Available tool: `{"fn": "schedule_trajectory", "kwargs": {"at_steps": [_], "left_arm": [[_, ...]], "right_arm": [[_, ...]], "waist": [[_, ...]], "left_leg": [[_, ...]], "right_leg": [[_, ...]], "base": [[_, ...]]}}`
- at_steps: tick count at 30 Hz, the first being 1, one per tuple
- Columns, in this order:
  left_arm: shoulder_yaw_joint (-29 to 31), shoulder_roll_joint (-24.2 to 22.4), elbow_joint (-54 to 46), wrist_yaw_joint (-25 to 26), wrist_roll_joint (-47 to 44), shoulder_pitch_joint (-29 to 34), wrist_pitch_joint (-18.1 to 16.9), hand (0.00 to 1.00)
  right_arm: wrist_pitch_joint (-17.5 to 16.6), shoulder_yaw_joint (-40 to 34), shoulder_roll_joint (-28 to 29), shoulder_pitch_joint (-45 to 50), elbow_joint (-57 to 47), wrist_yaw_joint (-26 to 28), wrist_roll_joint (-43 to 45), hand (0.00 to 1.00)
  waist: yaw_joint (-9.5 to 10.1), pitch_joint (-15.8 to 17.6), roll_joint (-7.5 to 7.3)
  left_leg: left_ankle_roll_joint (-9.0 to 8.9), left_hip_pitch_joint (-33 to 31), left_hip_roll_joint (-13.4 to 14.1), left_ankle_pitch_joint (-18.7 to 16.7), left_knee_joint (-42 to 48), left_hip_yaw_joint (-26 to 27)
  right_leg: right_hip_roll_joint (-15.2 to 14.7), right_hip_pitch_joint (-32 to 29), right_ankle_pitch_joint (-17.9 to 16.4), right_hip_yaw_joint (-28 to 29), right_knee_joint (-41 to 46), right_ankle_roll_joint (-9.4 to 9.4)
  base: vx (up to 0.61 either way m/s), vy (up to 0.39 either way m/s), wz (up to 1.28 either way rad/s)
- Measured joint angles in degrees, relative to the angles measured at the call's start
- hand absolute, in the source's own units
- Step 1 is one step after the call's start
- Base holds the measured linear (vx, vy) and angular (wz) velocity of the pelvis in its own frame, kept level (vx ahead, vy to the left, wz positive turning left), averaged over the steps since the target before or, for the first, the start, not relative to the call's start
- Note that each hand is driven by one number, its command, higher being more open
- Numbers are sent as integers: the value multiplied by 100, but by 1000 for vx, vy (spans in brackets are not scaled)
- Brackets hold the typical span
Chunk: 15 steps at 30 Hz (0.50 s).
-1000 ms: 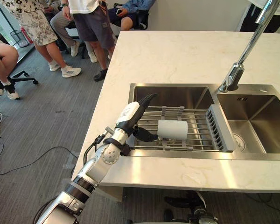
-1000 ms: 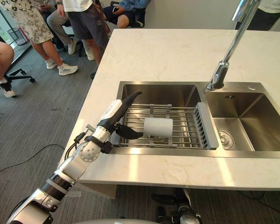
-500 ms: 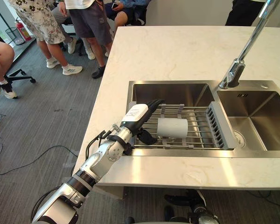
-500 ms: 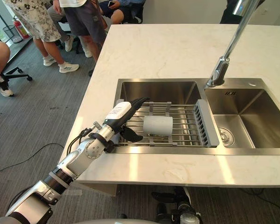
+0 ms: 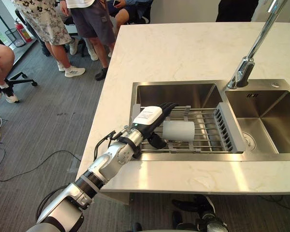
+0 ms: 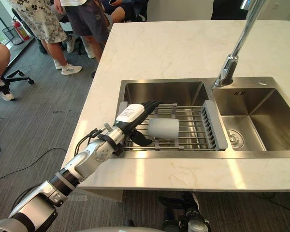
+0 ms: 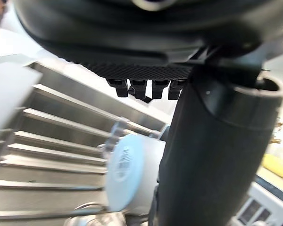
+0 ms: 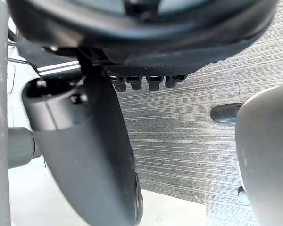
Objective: Walk over to the sink, pick up the cup, carry it to the dishwasher, place the cup inside the dishwasher, then close the dishwasher door
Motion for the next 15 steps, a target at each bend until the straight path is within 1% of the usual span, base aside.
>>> {"fn": "schedule_trajectory", "kwargs": {"at_steps": [4,7,12,15], "left_arm": [[-108,-238,-99,0,117,-233,-4,100],[-172,-354,-96,-9,138,-303,5,100],[-357,-402,3,-78,276,-475,56,100],[-358,-441,276,-112,301,-479,67,100]], "right_arm": [[0,-12,-3,-14,-67,0,12,100],[2,-12,-6,-28,-160,0,12,100],[8,-42,-16,-49,-170,0,17,100],[12,-39,-23,-56,-169,-2,18,100]], "waist": [[-25,97,45],[-122,147,105],[-130,189,148],[-136,194,157]], "left_leg": [[2,0,-4,-1,9,-1],[2,-1,0,-1,8,-17],[1,-1,-2,-1,7,-33],[1,4,-2,-1,7,-44]], "right_leg": [[-5,-1,-10,4,13,21],[-3,-31,-38,16,64,56],[-1,-50,-50,22,90,62],[0,-44,-55,-9,92,51]], "base": [[-16,-4,0],[0,0,0],[0,0,-1],[0,0,1]]}}
